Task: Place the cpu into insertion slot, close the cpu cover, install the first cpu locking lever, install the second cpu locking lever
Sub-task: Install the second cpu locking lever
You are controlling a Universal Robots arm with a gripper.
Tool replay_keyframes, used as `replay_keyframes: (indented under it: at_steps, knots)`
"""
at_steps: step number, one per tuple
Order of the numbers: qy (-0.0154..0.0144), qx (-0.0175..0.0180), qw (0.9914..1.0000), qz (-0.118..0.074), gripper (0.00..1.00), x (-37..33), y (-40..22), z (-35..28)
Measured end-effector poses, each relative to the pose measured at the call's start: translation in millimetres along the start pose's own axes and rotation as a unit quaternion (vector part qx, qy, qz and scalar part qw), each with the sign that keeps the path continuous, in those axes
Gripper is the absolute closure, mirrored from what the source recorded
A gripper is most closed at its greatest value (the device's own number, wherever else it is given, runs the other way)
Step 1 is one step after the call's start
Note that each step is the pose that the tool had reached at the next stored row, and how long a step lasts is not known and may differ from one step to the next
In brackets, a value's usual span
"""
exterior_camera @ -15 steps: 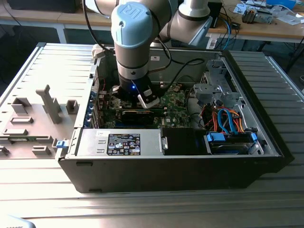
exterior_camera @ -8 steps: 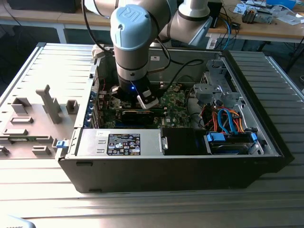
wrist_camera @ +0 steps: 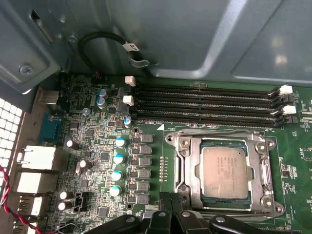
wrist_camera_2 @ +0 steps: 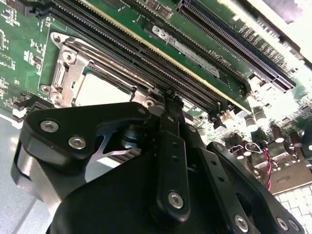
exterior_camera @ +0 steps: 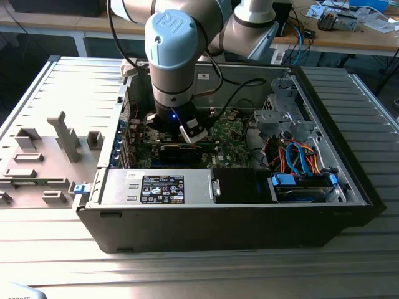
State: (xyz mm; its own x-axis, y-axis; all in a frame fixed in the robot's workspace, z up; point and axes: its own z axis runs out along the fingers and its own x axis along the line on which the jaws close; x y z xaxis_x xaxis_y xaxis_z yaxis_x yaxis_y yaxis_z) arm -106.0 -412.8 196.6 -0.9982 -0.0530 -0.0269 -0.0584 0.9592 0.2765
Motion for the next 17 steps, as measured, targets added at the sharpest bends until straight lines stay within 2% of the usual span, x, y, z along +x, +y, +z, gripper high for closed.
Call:
replay_keyframes:
  at_steps: [3, 6, 8, 9, 10, 12, 13, 15, 16, 17]
  knots:
    - [-0.0002, 0.0012, 1.00000, -0.001, 0.89, 0.2, -0.6, -1.3]
    - [-0.0006, 0.0027, 1.00000, -0.001, 0.89, -0.1, 1.1, -7.3]
    - [0.0013, 0.0080, 0.99997, 0.000, 0.89, -4.7, 1.1, -7.3]
    - [0.0041, 0.0124, 0.99991, 0.000, 0.89, -9.2, 1.3, -7.1]
    - [0.0081, 0.0193, 0.99978, 0.001, 0.89, -15.9, 2.2, -6.1]
    - [0.0116, 0.0264, 0.99958, 0.002, 0.89, -21.3, 4.3, -4.5]
    - [0.0134, 0.0329, 0.99936, 0.003, 0.89, -24.7, 8.0, -2.9]
    - [0.0149, 0.0435, 0.99894, 0.003, 0.89, -27.6, 21.0, 0.7]
    - [0.0153, 0.0514, 0.99856, 0.003, 0.89, -28.2, 29.2, 3.1]
    - [0.0156, 0.0584, 0.99817, 0.003, 0.89, -28.5, 33.8, 4.6]
